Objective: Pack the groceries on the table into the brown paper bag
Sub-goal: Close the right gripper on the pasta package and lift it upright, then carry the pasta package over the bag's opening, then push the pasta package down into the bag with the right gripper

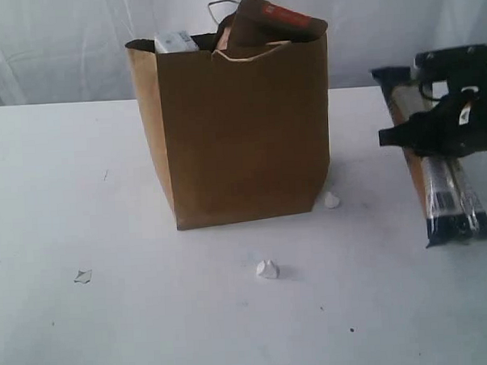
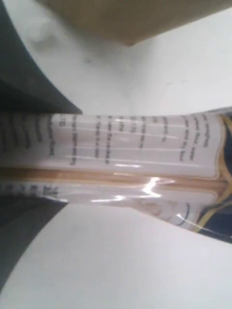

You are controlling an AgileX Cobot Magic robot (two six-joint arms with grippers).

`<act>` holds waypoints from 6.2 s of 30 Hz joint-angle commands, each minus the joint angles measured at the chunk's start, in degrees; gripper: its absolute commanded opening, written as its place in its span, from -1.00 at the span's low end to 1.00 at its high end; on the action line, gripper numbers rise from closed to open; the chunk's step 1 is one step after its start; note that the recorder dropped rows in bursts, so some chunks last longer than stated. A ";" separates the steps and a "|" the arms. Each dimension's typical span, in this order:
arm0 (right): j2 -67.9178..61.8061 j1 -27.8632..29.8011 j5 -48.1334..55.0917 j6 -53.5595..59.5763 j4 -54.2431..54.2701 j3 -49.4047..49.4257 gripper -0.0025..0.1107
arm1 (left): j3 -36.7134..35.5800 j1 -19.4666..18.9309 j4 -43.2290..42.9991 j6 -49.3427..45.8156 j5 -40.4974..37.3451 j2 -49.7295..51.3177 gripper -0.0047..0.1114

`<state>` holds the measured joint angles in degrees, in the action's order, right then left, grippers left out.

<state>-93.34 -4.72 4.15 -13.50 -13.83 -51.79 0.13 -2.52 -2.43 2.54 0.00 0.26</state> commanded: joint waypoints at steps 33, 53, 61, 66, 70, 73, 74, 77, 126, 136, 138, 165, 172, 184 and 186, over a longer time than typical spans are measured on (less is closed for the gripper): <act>-12.18 0.42 -65.10 -25.81 4.48 -28.45 -0.96 | -0.13 -0.22 0.48 0.14 0.00 -0.26 -0.32; -21.63 -2.17 -73.02 -32.39 -8.30 -33.40 -0.96 | -0.13 -0.22 0.48 0.14 0.00 -0.26 -0.32; -23.86 -3.39 -71.94 -31.76 -10.04 -34.38 -0.96 | -0.13 -0.22 0.48 0.13 0.00 -0.26 -0.32; -25.31 -4.39 -72.06 -31.76 -13.29 -34.38 -0.96 | -0.13 -0.22 0.48 0.13 0.00 -0.26 -0.32; -26.19 -5.55 -71.82 -31.48 -13.40 -34.41 -0.96 | -0.13 -0.22 0.48 0.13 0.00 -0.26 -0.32; -26.28 -6.63 -70.25 -30.03 -14.75 -34.41 -0.96 | -0.13 -0.22 0.48 0.13 0.00 -0.26 -0.32; -26.28 -7.00 -70.14 -29.90 -15.38 -34.41 -0.96 | -0.13 -0.22 0.48 0.13 0.00 -0.26 -0.32; -26.28 -8.14 -69.74 -29.77 -16.76 -34.41 -0.96 | -0.13 -0.22 0.48 0.13 0.00 -0.26 -0.32; -17.85 -9.93 -45.83 -18.20 -24.55 -26.90 -0.96 | -0.13 -0.22 0.48 0.21 0.00 -0.26 -0.32; -9.49 -9.93 -44.61 -16.07 -24.71 -20.39 -0.96 | -0.13 -0.22 0.48 0.21 0.00 -0.26 -0.32; -8.07 -9.93 -44.48 -16.07 -24.71 -19.00 -0.96 | -0.13 -0.22 0.48 0.21 0.00 -0.26 -0.32; 2.86 -10.14 -43.90 -14.50 -24.84 -6.46 -0.96 | -0.13 -0.22 0.48 0.21 0.00 -0.26 -0.32; 6.16 -10.15 -41.56 -13.46 -24.94 -3.44 -0.96 | -0.13 -0.22 0.48 0.11 0.00 -0.26 -0.32; 9.77 -13.70 -34.15 -9.63 -24.68 -0.85 -0.96 | -0.13 -0.22 0.48 0.11 0.00 -0.26 -0.32; 9.86 -13.70 -34.15 -8.80 -24.19 -0.85 -0.96 | -0.13 -0.22 0.48 0.11 0.00 -0.26 -0.32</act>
<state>-84.30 -17.86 -28.35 -22.32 -38.29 -52.94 0.13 -2.52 -2.43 2.54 0.00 0.26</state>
